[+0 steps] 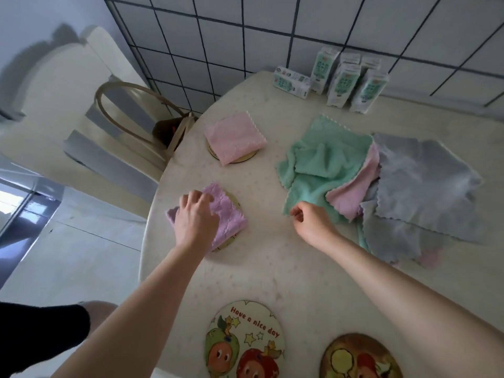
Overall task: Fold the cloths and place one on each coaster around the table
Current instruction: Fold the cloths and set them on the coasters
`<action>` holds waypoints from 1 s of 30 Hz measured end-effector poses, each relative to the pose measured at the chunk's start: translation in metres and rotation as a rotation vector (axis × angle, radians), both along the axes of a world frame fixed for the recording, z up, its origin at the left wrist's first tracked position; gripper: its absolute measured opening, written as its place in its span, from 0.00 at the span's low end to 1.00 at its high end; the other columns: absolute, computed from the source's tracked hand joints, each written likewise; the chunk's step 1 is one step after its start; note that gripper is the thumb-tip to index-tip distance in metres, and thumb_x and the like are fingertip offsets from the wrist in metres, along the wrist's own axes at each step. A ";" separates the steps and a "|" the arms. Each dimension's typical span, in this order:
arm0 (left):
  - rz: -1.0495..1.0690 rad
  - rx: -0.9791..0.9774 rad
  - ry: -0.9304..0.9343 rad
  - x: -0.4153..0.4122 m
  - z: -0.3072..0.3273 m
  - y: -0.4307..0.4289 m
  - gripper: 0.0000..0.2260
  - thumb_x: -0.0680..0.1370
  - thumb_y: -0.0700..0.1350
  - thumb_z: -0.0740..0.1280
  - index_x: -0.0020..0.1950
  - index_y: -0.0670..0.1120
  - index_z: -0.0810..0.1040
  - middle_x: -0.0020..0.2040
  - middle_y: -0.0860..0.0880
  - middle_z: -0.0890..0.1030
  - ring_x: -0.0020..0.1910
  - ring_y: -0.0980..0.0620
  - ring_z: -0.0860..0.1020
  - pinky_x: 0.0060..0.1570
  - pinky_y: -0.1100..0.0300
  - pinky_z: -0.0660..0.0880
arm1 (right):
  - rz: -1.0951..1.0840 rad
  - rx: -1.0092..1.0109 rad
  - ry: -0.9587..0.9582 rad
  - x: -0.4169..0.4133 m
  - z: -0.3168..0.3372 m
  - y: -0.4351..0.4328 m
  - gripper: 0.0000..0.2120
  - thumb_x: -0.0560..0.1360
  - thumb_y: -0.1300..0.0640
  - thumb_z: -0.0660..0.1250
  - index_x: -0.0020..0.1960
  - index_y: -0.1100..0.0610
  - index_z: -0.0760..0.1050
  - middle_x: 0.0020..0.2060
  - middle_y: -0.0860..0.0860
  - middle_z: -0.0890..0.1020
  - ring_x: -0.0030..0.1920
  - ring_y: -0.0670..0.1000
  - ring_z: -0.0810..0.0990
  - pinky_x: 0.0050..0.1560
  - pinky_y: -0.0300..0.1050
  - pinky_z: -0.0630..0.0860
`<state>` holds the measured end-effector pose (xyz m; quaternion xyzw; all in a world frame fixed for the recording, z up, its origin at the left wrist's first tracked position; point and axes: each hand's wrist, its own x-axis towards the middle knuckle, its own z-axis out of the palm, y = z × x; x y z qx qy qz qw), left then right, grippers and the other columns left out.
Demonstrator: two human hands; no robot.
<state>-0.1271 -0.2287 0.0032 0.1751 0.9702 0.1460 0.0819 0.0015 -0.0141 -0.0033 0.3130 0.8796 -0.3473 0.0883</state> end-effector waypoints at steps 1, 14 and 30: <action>-0.039 0.007 -0.011 0.006 0.000 0.012 0.16 0.73 0.41 0.68 0.60 0.47 0.77 0.62 0.47 0.75 0.61 0.46 0.68 0.57 0.50 0.70 | -0.003 0.019 0.007 0.011 0.003 0.009 0.09 0.74 0.63 0.65 0.53 0.59 0.78 0.48 0.53 0.83 0.50 0.53 0.80 0.51 0.42 0.75; -0.557 0.116 -0.008 0.106 0.006 0.181 0.13 0.72 0.39 0.65 0.57 0.45 0.77 0.56 0.48 0.76 0.57 0.46 0.71 0.46 0.51 0.75 | -0.135 0.256 0.004 0.133 0.012 0.141 0.08 0.72 0.63 0.67 0.50 0.60 0.78 0.47 0.59 0.82 0.48 0.60 0.81 0.47 0.48 0.75; -1.042 0.147 0.203 0.156 -0.026 0.315 0.18 0.73 0.45 0.57 0.57 0.41 0.79 0.55 0.44 0.80 0.53 0.43 0.79 0.58 0.49 0.75 | 0.049 0.730 -0.065 0.184 -0.036 0.229 0.16 0.67 0.61 0.71 0.53 0.56 0.73 0.45 0.56 0.76 0.43 0.60 0.76 0.36 0.50 0.75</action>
